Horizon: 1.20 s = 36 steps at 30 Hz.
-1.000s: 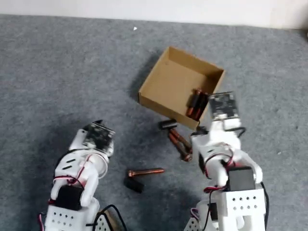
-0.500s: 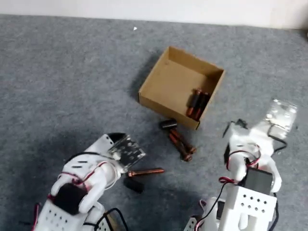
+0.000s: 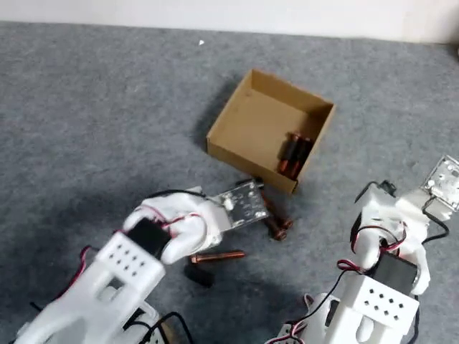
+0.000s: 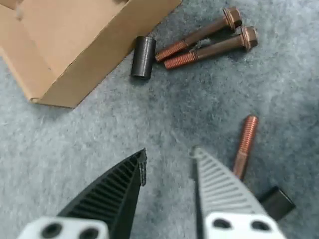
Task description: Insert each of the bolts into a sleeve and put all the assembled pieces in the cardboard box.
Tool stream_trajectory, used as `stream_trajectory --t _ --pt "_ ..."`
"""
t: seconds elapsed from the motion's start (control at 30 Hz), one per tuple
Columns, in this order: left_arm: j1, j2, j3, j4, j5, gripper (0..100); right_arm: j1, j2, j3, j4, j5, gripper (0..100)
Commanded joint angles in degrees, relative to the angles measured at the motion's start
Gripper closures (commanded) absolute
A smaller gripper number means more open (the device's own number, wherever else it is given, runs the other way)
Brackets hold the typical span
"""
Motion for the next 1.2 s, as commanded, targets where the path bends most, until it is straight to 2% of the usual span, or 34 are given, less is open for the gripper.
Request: stream_trajectory --t 0.0,0.23,0.47,0.67,0.87,1.17 --pt "1.0 8.5 -6.8 -3.3 -4.8 80 2.9 -0.7 -0.4 -2.2 -0.6 99.4" --pt "6.3 21.4 -14.3 -3.4 -12.6 80 6.5 -0.7 -0.4 -3.5 -0.6 99.4" --pt "10.0 37.0 -25.4 -3.4 -15.9 80 8.0 -0.7 -0.4 -3.5 -0.6 99.4" --pt "10.9 49.6 -36.3 -3.4 -16.4 79 7.9 -0.7 -0.4 -3.5 -0.6 99.4" --pt "10.9 60.4 -44.3 -3.4 -20.0 80 7.6 -0.7 -0.4 -3.5 -0.6 99.4" --pt "12.1 69.8 -52.0 -3.2 -22.3 80 7.4 -0.7 -0.4 -3.5 -0.4 99.4"
